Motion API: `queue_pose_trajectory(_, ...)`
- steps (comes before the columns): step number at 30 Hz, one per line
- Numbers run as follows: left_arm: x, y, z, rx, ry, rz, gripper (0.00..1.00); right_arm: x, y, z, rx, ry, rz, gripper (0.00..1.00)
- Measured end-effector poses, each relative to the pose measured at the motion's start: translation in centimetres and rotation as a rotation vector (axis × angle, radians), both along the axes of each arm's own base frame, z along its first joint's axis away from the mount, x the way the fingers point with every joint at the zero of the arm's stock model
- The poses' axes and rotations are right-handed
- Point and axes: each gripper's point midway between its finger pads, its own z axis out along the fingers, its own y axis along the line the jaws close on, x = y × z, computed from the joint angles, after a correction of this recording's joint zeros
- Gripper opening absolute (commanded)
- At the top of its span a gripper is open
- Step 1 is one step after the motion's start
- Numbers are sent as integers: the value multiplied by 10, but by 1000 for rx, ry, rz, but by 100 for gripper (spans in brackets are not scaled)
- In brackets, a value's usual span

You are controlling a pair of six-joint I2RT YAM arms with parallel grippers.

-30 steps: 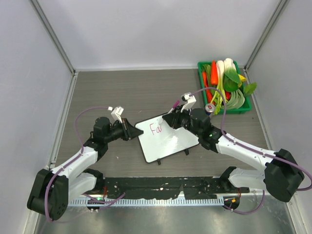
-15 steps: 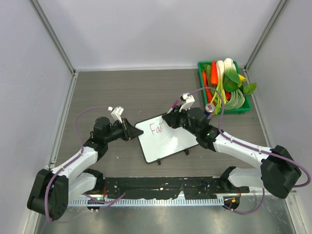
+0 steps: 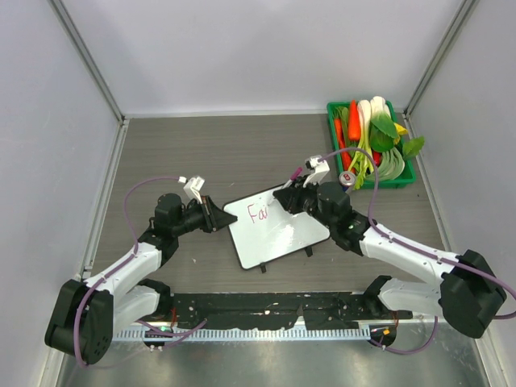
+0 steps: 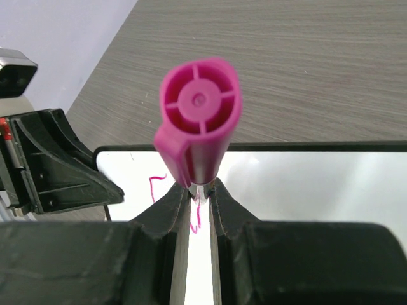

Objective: Write a sentence on the whiteboard

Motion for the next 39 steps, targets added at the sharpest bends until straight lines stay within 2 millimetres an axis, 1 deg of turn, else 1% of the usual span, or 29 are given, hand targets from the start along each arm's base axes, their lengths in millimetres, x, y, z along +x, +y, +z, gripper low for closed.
queue_pose_trajectory(5, 0, 0, 0, 0, -1, 0, 0, 1, -1, -15, -23, 27, -6, 2)
queue_pose_trajectory(7, 0, 0, 0, 0, 0, 1, 0, 2, 0, -18, -25, 33, -6, 1)
queue_pose_trajectory(21, 0, 0, 0, 0, 1, 1, 0, 4, 0, -19, -18, 31, -14, 1)
queue_pose_trajectory(32, 0, 0, 0, 1, 1, 1, 0, 10, -12, -20, -35, 31, -74, 1)
queue_pose_trajectory(39, 0, 0, 0, 0, 1, 0, 0, 12, -20, -16, -35, 25, -104, 1)
